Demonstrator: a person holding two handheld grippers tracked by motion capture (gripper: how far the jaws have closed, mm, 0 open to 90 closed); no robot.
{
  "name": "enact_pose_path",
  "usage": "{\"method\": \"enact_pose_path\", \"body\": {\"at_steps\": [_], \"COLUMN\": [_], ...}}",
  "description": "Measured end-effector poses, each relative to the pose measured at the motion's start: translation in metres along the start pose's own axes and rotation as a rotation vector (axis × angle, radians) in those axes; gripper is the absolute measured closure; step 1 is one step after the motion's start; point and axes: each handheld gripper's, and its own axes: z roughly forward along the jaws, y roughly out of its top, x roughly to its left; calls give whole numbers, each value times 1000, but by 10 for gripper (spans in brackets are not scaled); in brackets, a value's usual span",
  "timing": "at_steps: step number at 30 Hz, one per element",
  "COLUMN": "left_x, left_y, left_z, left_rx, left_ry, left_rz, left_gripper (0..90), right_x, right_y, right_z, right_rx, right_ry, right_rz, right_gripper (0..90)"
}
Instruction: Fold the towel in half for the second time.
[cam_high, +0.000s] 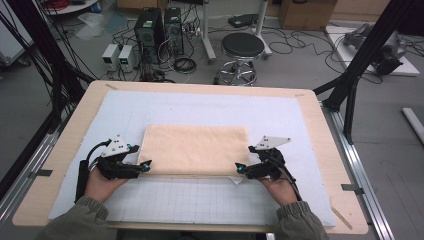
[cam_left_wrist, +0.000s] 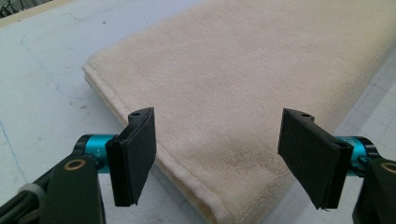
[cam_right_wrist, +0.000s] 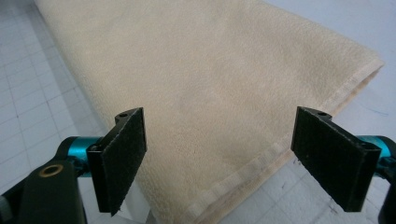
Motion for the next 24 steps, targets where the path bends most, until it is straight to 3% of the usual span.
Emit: {"method": "enact_pose_path", "body": {"at_steps": [12, 24], "left_x": [7, 1], "left_y": [-7, -7], "left_z": [-9, -15], "left_rx": [-8, -16], "left_ry": [17, 5], "left_rz": [-19, -16], "left_gripper": [264, 220], "right_x": [4, 6], "right_y": [-1, -4], "right_z": [-8, -20], "right_rx": [-26, -47], "right_ry": [-22, -36], "right_rz": [-6, 11], "right_gripper": [144, 125]}}
